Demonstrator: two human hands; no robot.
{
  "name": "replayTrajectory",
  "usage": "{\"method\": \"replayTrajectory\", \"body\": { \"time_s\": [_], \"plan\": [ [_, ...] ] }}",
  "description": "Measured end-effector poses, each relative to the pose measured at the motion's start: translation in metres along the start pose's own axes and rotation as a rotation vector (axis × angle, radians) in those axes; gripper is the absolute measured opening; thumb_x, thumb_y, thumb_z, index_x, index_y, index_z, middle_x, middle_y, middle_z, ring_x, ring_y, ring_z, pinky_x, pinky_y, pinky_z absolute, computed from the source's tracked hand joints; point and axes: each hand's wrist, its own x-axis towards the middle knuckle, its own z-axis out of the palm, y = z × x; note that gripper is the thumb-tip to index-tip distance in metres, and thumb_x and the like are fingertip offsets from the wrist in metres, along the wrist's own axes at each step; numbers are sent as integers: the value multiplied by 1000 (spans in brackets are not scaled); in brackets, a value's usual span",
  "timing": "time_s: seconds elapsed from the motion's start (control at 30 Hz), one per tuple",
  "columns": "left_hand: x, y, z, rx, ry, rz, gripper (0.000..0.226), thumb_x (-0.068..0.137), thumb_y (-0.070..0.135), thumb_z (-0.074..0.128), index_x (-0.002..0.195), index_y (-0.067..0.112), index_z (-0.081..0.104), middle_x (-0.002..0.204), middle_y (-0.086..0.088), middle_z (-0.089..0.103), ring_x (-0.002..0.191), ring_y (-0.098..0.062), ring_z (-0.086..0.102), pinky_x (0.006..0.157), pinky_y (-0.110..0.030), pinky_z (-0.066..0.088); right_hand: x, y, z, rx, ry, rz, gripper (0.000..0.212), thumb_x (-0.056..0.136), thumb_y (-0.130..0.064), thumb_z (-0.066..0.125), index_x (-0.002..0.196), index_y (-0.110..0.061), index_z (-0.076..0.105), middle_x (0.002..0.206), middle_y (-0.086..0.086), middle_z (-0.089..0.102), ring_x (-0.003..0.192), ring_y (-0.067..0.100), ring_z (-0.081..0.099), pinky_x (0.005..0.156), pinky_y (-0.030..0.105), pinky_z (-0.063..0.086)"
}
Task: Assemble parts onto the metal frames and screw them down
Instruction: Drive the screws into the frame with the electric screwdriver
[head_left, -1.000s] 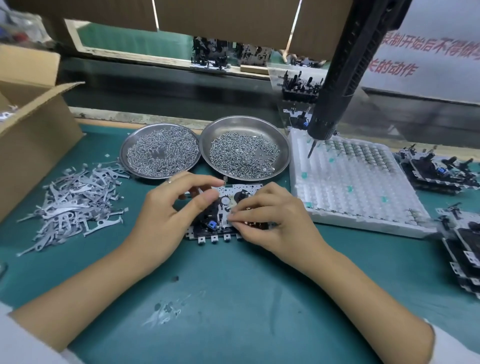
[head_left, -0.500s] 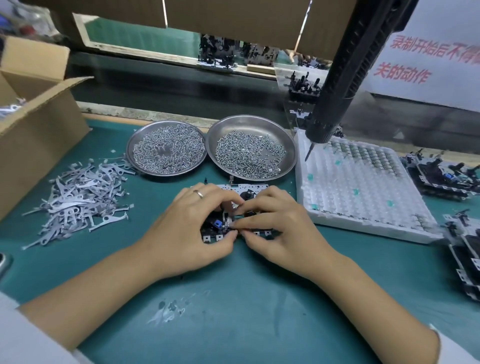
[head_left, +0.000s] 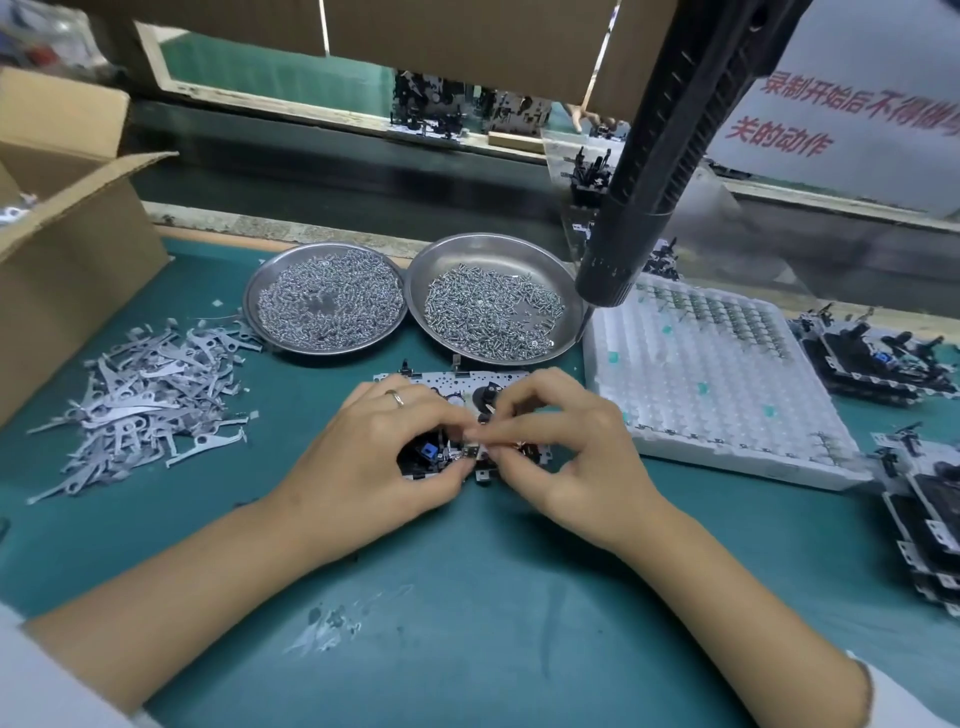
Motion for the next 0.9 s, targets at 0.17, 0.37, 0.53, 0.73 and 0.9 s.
{"method": "replayTrajectory", "body": {
  "time_s": [0.17,0.37,0.53,0.73,0.9],
  "plan": [
    [0,-2,0,-47,7,-8,23,74,36,68,91,21,72,85,14,64,87,-7,53,87,-33,41,15,-7,-13,24,602,81,25,84,-13,62,108,-18,60,89,4,52,84,12,52,78,27,44],
    [1,-5,1,-102,37,10,29,71,47,59,88,27,73,87,26,61,89,0,52,87,-28,39,74,-16,-50,148,692,158,79,82,-22,70,145,-14,22,122,10,53,111,23,55,97,42,45],
    [2,-5,3,-123,55,6,29,69,48,60,86,29,73,84,25,63,87,-1,52,86,-28,38,105,-26,-57,196,594,171,77,86,-16,68,145,-16,19,96,-7,59,85,-1,61,81,18,50],
    [3,-4,3,-152,66,-35,21,66,31,72,86,29,75,82,23,66,87,-2,53,90,-29,38,96,-49,-27,428,577,110,61,84,-5,58,136,-12,27,82,7,54,71,36,57,65,44,54],
    [2,-4,2,-149,58,-23,20,67,29,74,86,26,75,83,19,69,86,-9,58,89,-37,43,71,-54,0,616,557,65,27,88,-4,59,104,-12,39,57,4,49,41,21,46,44,28,42]
  ]
}}
